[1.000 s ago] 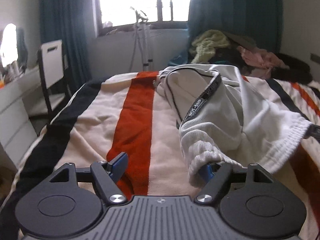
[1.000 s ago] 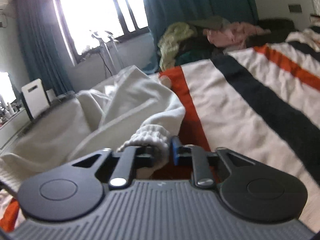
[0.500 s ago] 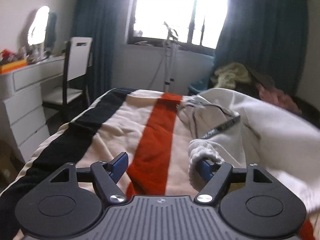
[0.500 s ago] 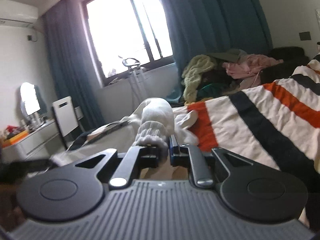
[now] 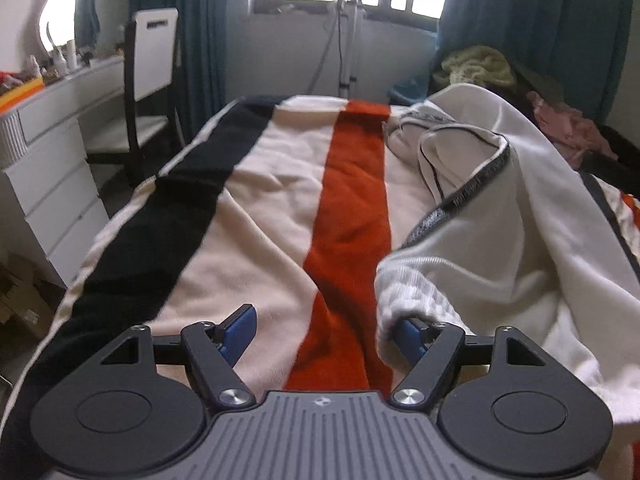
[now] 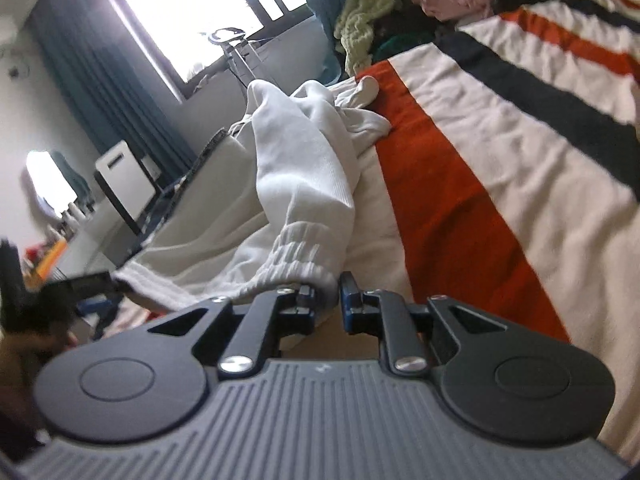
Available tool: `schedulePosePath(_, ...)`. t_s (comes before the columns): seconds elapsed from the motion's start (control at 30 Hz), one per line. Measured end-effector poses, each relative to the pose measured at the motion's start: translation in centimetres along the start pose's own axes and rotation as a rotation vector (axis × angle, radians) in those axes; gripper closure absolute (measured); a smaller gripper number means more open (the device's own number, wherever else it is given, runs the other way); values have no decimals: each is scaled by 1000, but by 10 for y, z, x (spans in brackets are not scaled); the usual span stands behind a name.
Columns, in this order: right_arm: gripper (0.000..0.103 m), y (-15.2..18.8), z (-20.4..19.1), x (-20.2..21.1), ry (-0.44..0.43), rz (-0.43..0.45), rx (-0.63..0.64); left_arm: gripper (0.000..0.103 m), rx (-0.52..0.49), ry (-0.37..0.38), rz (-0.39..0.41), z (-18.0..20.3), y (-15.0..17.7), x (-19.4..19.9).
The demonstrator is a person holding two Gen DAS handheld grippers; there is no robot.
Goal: Fold clothes
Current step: 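Grasp the cuff with the left gripper while the right gripper grasps the other cuff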
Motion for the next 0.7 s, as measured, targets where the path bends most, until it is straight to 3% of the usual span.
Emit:
schedulePosePath(0.13,83,-1,-3,6,-29,-9,-44,29,17,48,-7,1,9,15)
schedulePosePath(0.2,77,-3,-7,12,-49,0,-50,28,18,87,-3,6,12,25)
schedulePosePath(0.33,29,-8,-14,25,-113,35,-70,23,16,152,38,18,9,40)
schedulePosePath(0.37,25,-11,-16,29,-133,48,-75,23,13,159,55,20,6,43)
schedulePosePath(0.57,25,-20,-22,33,-168,97,-54,22,29,269,103,36,-6,50)
schedulePosePath(0.7,25,-16,-17,20,-126,70,-44,22,18,239,84,38,-6,38)
Point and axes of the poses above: each gripper's, at about its wrist camera, not at the fingertips, and x roughly against the way its jaws point, z to its right, y to its underside, the point moved 9 cm from there along -x, roughly the way its jaws point, and after that the axes turned 2 degrees about x, right-handed, at the moved point
